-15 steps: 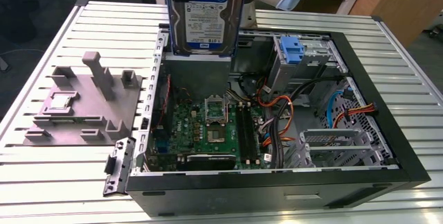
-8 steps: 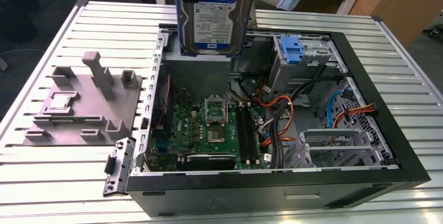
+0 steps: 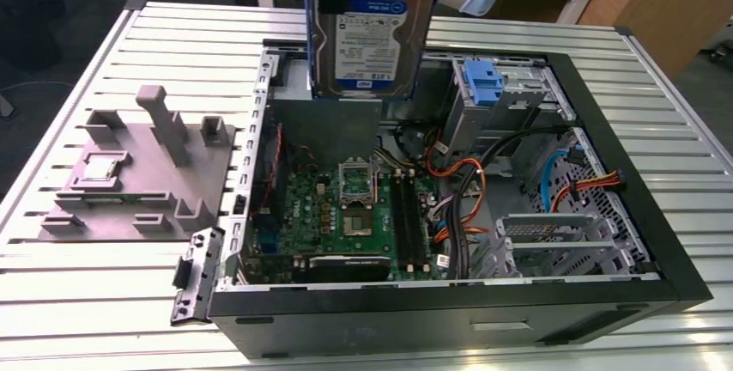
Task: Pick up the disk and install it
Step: 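Pick up the disk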
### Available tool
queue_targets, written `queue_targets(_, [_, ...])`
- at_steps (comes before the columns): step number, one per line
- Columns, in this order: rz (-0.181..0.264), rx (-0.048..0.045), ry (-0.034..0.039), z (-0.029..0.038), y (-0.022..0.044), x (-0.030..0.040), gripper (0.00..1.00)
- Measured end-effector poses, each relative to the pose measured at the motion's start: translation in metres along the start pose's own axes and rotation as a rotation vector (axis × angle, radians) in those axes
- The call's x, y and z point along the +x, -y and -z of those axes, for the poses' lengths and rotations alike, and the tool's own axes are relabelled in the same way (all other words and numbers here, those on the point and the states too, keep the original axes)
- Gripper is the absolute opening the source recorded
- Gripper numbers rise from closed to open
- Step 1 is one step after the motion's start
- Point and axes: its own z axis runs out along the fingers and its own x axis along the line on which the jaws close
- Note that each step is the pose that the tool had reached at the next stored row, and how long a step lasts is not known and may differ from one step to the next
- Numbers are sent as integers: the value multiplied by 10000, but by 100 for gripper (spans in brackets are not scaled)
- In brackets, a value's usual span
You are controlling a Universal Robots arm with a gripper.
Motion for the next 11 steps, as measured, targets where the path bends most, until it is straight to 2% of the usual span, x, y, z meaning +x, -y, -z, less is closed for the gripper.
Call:
queue_targets(3, [0,4,3,-18,11,65,37])
queue_targets(5, [-1,3,-4,-27,69,70,37])
queue_targets(8, [-1,4,-3,-41,196,70,37])
queue_targets(11, [0,4,-4,-45,226,71,37])
